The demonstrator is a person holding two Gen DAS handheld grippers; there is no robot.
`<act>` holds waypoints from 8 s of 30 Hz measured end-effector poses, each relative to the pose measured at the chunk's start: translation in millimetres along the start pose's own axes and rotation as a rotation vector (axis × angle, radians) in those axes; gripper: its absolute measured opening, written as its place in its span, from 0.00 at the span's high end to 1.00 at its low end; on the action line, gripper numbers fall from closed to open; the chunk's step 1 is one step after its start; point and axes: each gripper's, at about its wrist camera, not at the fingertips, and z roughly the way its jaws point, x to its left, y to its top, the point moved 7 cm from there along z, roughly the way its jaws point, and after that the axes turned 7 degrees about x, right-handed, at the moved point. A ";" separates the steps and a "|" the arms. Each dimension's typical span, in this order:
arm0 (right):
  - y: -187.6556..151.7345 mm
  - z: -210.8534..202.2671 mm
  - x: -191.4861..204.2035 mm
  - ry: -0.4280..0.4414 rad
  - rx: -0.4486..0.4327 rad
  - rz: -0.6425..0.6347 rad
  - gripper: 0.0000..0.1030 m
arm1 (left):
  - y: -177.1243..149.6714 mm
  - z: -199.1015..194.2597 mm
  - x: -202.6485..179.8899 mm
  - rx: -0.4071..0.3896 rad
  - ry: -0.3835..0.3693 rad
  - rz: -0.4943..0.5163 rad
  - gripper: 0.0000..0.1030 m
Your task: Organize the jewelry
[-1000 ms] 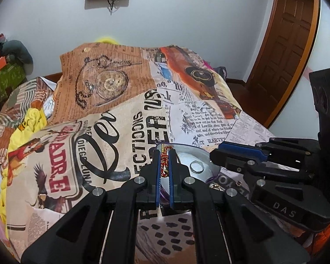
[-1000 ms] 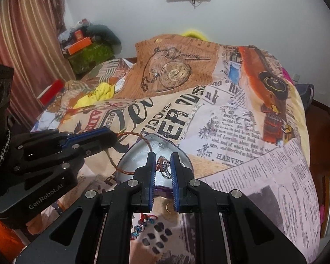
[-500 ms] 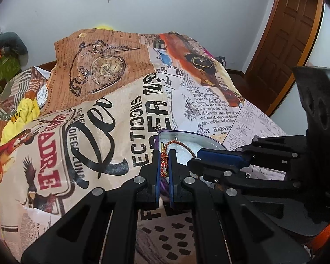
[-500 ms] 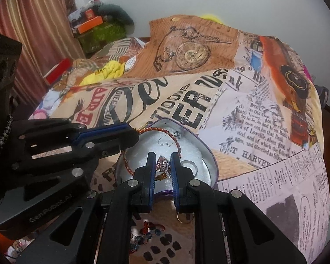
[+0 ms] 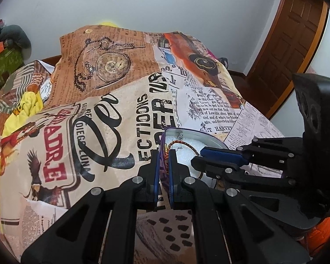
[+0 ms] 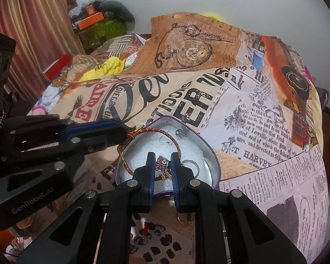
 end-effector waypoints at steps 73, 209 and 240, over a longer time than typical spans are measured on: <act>-52.9 -6.0 -26.5 -0.083 0.036 0.024 0.93 | -53.3 6.2 -18.7 0.110 0.017 -0.006 0.67; 9.1 4.0 -16.2 -0.031 -0.009 0.017 0.92 | 7.6 14.1 -13.4 0.021 -0.057 0.026 0.97; -23.6 -93.0 -31.7 -0.136 -0.149 0.090 0.59 | -7.2 -49.3 -38.9 -0.036 0.022 0.062 0.59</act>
